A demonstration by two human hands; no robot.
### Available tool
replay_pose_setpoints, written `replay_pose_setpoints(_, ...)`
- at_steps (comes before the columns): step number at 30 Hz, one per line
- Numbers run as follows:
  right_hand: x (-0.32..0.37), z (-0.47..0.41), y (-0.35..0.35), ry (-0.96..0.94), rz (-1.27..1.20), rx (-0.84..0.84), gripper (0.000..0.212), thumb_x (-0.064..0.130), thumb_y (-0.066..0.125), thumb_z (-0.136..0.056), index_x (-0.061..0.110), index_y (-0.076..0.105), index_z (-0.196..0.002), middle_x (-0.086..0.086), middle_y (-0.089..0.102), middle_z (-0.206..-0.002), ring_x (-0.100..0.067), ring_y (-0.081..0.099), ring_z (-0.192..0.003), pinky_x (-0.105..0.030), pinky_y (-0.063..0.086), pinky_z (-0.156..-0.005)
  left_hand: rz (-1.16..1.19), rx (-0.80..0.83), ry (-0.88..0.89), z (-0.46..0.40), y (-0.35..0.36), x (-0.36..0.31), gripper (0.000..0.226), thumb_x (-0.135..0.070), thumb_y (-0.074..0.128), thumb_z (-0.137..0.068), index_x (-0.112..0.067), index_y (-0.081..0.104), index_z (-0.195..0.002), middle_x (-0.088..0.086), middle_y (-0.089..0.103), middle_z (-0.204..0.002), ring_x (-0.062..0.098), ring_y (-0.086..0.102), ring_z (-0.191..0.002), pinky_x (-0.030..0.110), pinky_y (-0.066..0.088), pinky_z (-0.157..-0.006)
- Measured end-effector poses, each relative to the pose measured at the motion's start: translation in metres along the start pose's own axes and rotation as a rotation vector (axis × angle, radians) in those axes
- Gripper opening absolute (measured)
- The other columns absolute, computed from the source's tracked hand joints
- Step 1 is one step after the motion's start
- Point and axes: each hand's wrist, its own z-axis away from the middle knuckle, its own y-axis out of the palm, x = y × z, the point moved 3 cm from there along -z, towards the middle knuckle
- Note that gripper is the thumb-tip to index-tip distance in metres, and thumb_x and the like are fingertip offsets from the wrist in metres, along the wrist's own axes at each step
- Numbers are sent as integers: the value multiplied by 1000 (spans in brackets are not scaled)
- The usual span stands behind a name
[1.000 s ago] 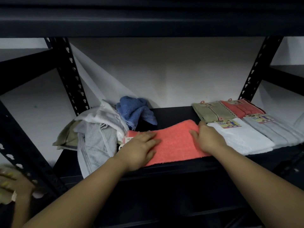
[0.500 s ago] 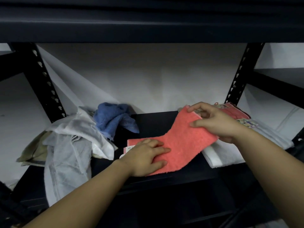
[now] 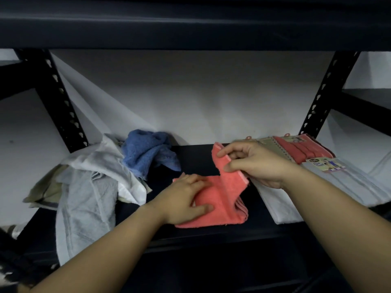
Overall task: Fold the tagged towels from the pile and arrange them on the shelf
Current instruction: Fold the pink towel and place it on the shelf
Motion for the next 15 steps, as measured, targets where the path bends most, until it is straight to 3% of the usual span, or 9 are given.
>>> replay_pose_setpoints(2,-1,-5,16,3,32,24,34,-5,77,-84,13,75,-113,-11,66,-94,-17,63,-79,-26,52,-71,-18,-34,-62,18,-12,13,85,-77,56,-86,-25,45,-153,-5,45,-150,12,42,-136,43,29,-121)
replay_pose_setpoints(5,-7,-14,39,-12,101,58,35,4,87,-77,23,78,-105,-7,66,-90,-17,64,-81,-34,51,-81,-22,3,-132,44,-20,28,103,-85,58,-79,-22,37,-157,-6,39,-156,11,37,-141,37,23,-125)
replay_pose_setpoints(10,-17,-23,77,-12,257,54,36,19,92,-72,31,77,-103,-10,77,-94,-12,67,-75,-40,57,-84,31,83,-169,69,-11,41,127,-95,57,-67,-25,17,-164,-8,15,-171,9,18,-155,41,15,-129)
replay_pose_setpoints(15,-21,-27,104,20,377,42,40,20,91,-76,26,75,-112,13,74,-82,9,67,-65,-10,48,-66,143,3,-179,72,-10,38,133,-92,69,-60,-29,12,-163,-13,29,-165,4,29,-148,29,25,-125)
